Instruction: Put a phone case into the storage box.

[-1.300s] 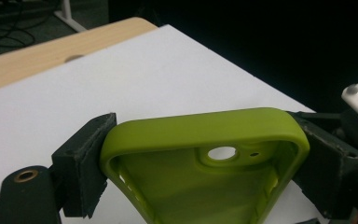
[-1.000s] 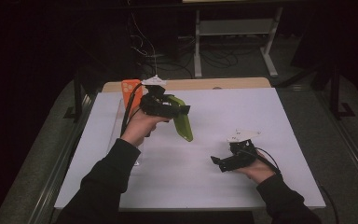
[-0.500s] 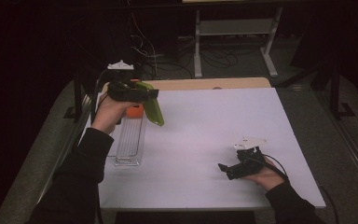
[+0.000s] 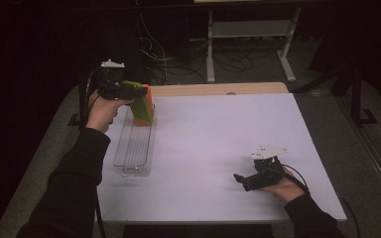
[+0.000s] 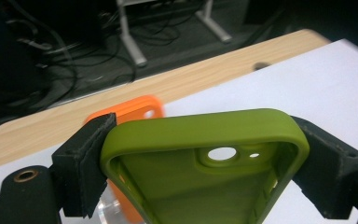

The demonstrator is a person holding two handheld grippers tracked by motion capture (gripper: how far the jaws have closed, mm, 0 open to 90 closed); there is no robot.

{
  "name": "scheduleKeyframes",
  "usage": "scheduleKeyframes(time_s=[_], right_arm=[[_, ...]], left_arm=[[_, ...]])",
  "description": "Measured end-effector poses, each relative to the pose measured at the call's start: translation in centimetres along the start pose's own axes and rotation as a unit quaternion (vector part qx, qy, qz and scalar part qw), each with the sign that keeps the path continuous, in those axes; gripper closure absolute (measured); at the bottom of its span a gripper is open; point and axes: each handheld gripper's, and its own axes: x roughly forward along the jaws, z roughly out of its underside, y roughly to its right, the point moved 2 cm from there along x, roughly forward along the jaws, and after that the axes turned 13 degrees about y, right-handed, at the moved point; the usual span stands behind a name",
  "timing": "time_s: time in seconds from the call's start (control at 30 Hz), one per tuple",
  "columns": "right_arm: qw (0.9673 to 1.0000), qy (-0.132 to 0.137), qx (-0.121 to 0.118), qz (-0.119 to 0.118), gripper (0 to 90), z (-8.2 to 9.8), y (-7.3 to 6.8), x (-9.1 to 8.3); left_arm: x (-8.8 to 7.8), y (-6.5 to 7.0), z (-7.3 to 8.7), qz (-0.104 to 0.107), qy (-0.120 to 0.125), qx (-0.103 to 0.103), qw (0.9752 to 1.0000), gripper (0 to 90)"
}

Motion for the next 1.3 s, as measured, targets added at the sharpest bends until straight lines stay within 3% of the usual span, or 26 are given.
scheduleKeyframes(time_s=[0.2, 0.27, 0.4, 0.47, 0.77, 1.0, 1.3], right_arm=[[0.9999, 0.002, 0.012, 0.000, 1.3, -0.1, -0.1, -0.1], [0.9999, 0.003, 0.013, 0.002, 1.3, -0.1, 0.0, -0.2], [0.9999, 0.003, 0.011, 0.002, 1.3, -0.1, 0.0, -0.2], [1.0000, 0.004, 0.007, 0.002, 1.3, -0.1, 0.1, -0.2], [0.9999, 0.003, 0.010, 0.001, 1.3, -0.1, 0.1, -0.2], [0.9999, 0.003, 0.013, 0.000, 1.3, 0.0, 0.0, -0.2], [0.9999, 0.003, 0.010, -0.001, 1.3, 0.0, 0.0, -0.2]], left_arm=[[1.7, -1.0, 1.5, -0.046, -0.024, 0.004, 0.9986, 14.3], [2.3, -1.2, 2.2, -0.050, -0.030, -0.006, 0.9983, 14.3], [3.4, -1.5, 3.1, -0.061, -0.055, 0.003, 0.9966, 14.2], [3.7, -1.6, 3.3, -0.062, -0.048, -0.002, 0.9969, 14.2], [5.1, -1.5, 4.5, -0.078, -0.059, 0.008, 0.9952, 14.0], [5.5, -1.6, 4.9, -0.089, -0.048, 0.008, 0.9949, 13.6], [5.8, -1.7, 4.9, -0.085, -0.040, -0.011, 0.9955, 8.0]])
